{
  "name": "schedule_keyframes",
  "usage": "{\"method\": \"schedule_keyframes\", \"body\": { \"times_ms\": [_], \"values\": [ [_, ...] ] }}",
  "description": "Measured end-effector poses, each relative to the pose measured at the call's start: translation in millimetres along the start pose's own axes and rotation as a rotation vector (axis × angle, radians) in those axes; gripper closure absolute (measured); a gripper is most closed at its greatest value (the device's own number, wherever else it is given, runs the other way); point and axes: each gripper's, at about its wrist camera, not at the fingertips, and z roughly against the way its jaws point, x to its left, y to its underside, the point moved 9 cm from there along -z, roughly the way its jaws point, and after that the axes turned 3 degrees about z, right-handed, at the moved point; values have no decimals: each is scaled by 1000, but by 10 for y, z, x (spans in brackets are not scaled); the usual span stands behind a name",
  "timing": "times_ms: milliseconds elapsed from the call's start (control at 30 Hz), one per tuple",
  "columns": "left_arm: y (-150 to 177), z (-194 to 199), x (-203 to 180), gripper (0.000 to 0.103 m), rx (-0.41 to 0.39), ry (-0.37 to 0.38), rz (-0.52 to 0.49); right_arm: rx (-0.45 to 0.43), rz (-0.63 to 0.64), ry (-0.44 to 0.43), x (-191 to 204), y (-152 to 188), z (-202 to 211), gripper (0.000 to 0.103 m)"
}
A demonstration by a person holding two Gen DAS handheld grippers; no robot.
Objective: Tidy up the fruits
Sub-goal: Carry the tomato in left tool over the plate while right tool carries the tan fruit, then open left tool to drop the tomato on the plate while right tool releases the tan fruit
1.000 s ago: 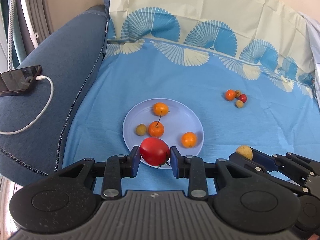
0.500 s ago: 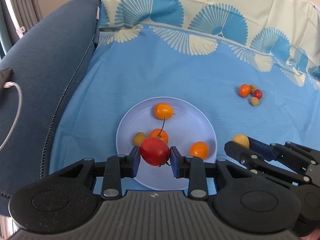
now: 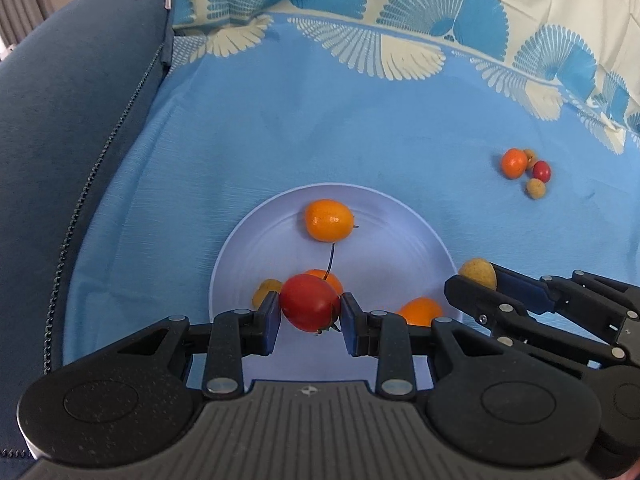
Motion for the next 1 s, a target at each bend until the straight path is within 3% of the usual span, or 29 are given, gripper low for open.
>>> {"method": "schedule_keyframes", "body": {
  "times_ms": [233,300,333,367,467,500,600,833,1000],
  "values": [
    [23,-217,59,68,36,-22,-6,27,12,-7,-21,51,-182,77],
    [24,-238,77,55,41,-30,-11,30,17,-13,-7,49,-228,76],
    [23,-236,88,34,42,-29,-6,32,20,-19,2,47,-249,76],
    [7,-215,125,24,27,-46,12,35,21,-29,12,37,-265,75],
    [-7,-156,222,13,22,-71,28,33,5,-29,-12,-13,-252,64],
    [7,-134,247,11,34,-64,42,32,-5,-25,-29,-29,-235,52],
    [76,-11,276,10,37,-63,41,18,-31,-19,-72,-50,-103,31],
    [379,443,287,10,22,-75,46,17,-22,6,-19,156,420,17],
    [592,814,254,10,-10,-81,59,-25,-43,77,15,331,868,9]
  ]
}}
